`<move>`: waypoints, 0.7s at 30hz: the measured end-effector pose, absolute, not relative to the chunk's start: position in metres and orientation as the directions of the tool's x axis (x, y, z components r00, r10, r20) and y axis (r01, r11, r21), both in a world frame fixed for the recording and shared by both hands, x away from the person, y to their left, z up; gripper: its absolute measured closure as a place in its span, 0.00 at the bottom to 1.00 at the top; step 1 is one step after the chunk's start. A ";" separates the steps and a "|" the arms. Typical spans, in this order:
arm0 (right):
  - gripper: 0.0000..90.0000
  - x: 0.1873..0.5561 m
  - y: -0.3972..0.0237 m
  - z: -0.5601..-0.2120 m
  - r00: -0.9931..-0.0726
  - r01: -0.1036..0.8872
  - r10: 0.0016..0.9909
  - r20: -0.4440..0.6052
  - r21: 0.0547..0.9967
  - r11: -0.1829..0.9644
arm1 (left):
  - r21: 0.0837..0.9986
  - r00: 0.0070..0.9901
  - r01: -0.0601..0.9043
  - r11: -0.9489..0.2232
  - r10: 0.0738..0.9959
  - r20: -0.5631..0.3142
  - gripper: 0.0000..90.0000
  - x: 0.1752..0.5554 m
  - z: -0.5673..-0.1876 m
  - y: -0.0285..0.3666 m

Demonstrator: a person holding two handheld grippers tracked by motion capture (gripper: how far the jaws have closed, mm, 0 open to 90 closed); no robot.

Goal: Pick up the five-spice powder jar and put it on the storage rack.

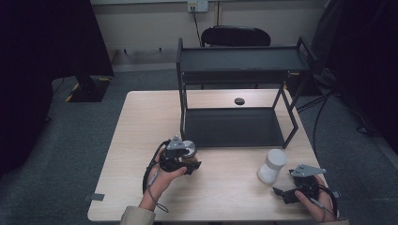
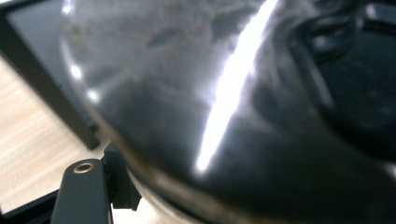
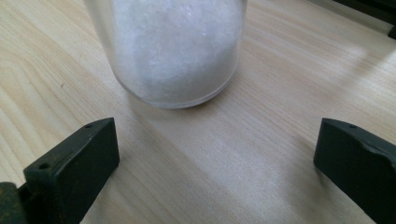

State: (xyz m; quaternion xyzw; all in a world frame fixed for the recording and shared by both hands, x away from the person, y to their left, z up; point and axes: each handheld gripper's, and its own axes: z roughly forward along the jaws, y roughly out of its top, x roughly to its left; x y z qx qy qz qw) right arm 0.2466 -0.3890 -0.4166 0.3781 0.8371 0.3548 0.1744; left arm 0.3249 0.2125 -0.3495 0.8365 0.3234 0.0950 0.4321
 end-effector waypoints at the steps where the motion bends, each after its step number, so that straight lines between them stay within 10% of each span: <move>1: 0.00 0.247 -0.389 -0.417 -0.653 0.509 0.757 -0.024 0.726 0.462 | 0.786 0.776 0.457 -0.417 0.619 -0.123 0.33 0.327 -0.347 0.210; 21: 0.00 0.247 -0.389 -0.417 -0.653 0.509 0.757 -0.024 0.726 0.462 | 0.779 0.810 0.416 -0.469 0.581 -0.083 0.33 0.361 -0.298 0.177</move>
